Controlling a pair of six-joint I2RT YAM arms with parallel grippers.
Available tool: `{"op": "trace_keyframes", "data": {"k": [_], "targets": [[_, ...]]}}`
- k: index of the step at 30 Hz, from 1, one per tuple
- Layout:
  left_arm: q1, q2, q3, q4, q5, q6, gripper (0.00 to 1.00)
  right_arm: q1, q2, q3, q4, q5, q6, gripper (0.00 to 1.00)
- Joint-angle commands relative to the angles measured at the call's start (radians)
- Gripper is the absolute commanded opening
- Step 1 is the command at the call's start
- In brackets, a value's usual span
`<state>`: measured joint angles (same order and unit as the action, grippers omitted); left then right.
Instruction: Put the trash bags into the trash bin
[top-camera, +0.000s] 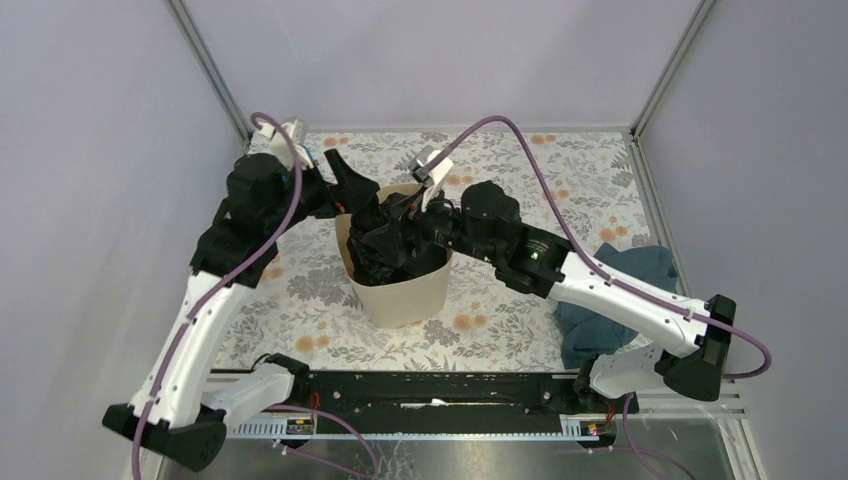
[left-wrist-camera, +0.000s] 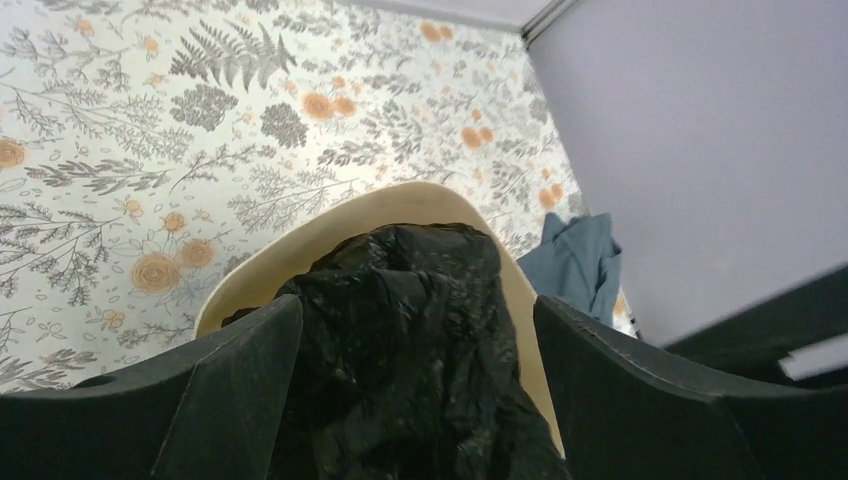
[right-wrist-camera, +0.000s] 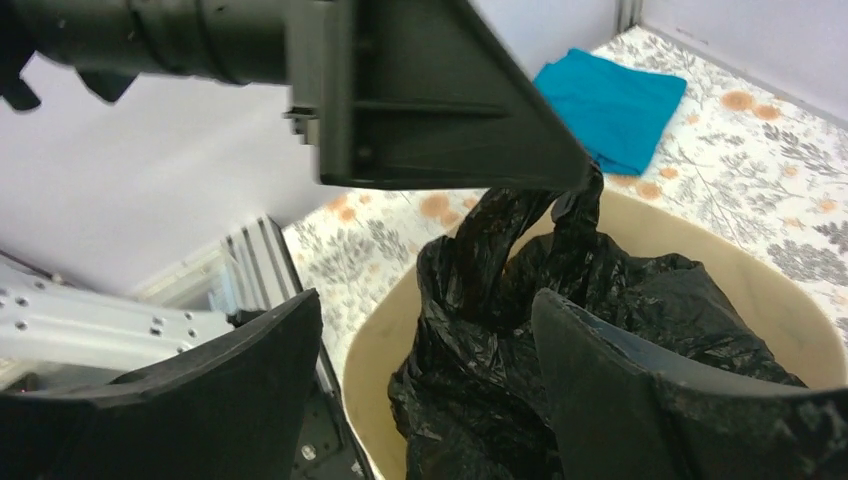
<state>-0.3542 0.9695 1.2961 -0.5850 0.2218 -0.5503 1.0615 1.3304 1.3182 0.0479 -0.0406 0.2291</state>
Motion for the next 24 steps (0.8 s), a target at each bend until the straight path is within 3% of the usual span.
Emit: {"op": "trace_keyframes", "data": {"k": [1, 7, 12, 15, 18, 20, 24], "targets": [[0.0, 0.047, 0.035, 0.032, 0.033, 0.029, 0.83, 0.034, 0.044, 0.097, -0.174, 0.0, -0.169, 0.85], [0.0, 0.007, -0.022, 0.067, -0.025, 0.029, 0.51, 0.124, 0.141, 0.211, -0.301, 0.271, -0.339, 0.96], [0.0, -0.015, -0.059, 0.086, -0.047, 0.015, 0.28, 0.244, 0.261, 0.282, -0.272, 0.673, -0.449, 0.96], [0.0, -0.035, -0.088, 0.107, -0.057, 0.0, 0.17, 0.27, 0.341, 0.35, -0.274, 0.846, -0.494, 0.79], [0.0, -0.057, -0.1, 0.105, -0.093, 0.0, 0.08, 0.282, 0.351, 0.371, -0.271, 0.851, -0.498, 0.47], [0.0, -0.074, -0.104, 0.093, -0.148, 0.004, 0.0, 0.282, 0.309, 0.335, -0.251, 0.793, -0.459, 0.43], [0.0, -0.114, -0.132, 0.08, -0.276, -0.001, 0.0, 0.282, 0.198, 0.242, -0.207, 0.659, -0.42, 0.32]]}}
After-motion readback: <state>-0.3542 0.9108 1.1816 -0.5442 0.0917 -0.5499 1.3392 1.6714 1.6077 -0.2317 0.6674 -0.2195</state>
